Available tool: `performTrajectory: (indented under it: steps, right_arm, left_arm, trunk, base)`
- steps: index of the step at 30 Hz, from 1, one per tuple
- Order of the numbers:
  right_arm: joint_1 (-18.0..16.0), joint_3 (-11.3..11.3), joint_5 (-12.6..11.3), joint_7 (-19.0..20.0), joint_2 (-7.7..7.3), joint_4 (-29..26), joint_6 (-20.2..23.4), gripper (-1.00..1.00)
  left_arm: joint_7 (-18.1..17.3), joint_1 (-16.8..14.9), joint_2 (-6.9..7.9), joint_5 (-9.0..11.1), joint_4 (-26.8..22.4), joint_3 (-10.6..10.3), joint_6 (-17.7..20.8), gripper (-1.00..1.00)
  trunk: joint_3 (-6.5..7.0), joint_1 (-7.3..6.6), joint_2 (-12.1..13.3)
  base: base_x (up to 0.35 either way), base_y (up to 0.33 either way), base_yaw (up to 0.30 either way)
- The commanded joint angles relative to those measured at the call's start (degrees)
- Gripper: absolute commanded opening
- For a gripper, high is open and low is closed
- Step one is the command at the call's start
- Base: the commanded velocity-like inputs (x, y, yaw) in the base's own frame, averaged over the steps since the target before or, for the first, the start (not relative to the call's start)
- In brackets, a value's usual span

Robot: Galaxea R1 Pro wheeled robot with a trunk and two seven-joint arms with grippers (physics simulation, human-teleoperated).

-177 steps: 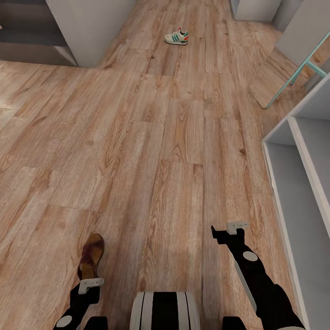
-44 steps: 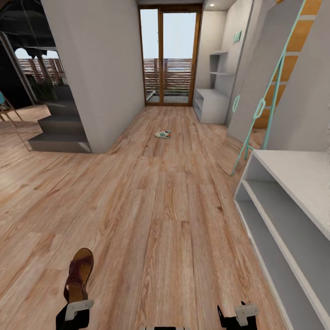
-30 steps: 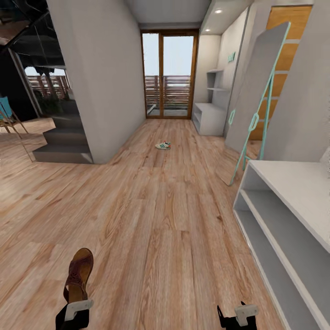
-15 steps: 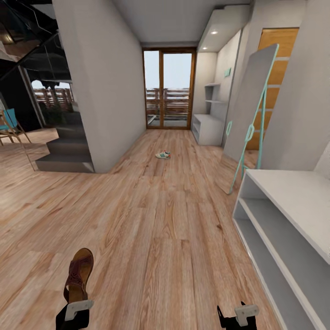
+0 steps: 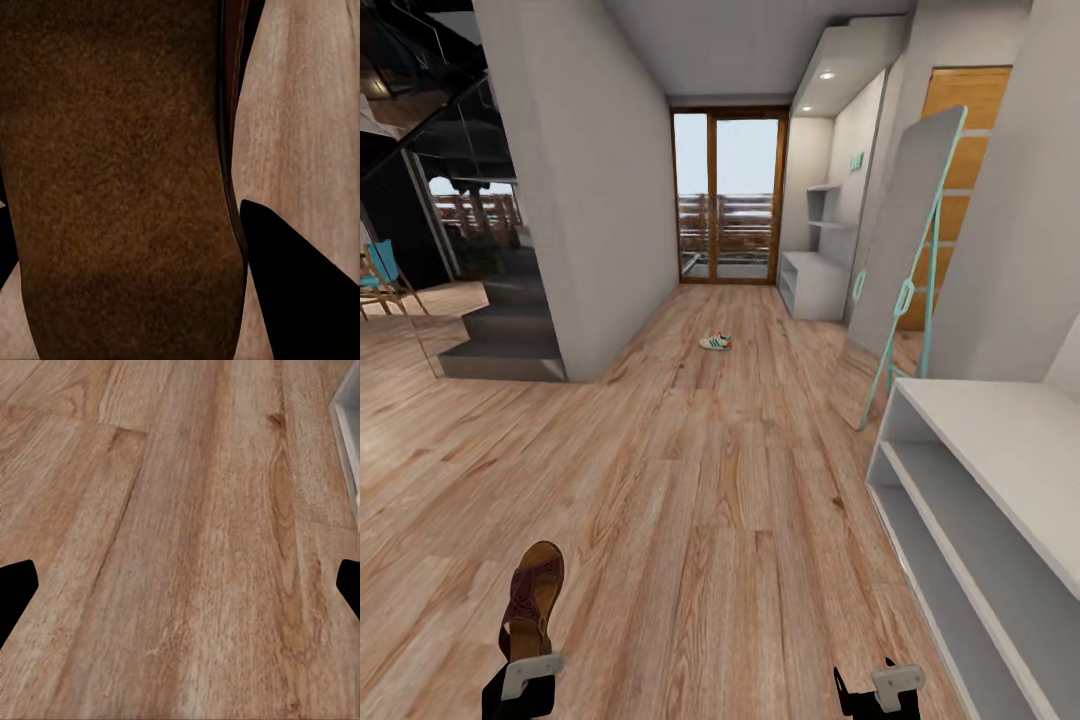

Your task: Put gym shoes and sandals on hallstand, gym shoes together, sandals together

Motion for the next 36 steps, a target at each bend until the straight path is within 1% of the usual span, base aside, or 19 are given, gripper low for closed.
performTrajectory:
  steps: [1,10,22,27,36]
  right_arm:
    - [-0.03,-0.03,0.35,-0.02,-0.01,0.03,-0.15,1.00]
    - [-0.03,-0.03,0.21,-0.02,0.07,0.03,-0.09,1.00]
    - [-0.03,-0.04,0.17,-0.06,0.12,-0.04,-0.07,1.00]
    - [-0.03,-0.07,0.17,-0.08,0.09,-0.22,-0.06,1.00]
    - [-0.03,-0.04,0.19,-0.06,0.08,-0.38,-0.06,1.00]
  left_arm:
    - [0.02,-0.03,-0.02,-0.21,0.05,0.15,-0.18,-1.00]
    - [0.03,-0.03,0.05,-0.21,0.05,0.15,-0.18,-1.00]
    - [0.00,-0.03,-0.02,-0.30,0.05,0.14,-0.26,-1.00]
    - [0.00,-0.03,-0.02,-0.24,0.05,0.15,-0.26,-1.00]
    - [0.00,-0.03,-0.02,-0.16,0.05,0.15,-0.26,-1.00]
  trunk:
    - [0.13,-0.24,0.40]
    - [1.55,-2.21,4.01]
    - [0.56,-2.21,4.01]
    - [0.36,-2.21,4.01]
    - [0.33,-2.21,4.01]
  base:
    - [0.000,0.000,0.000]
    - [0.000,0.000,0.000]
    - [0.016,0.000,0.000]
    - [0.238,0.000,0.000]
    - [0.330,0.000,0.000]
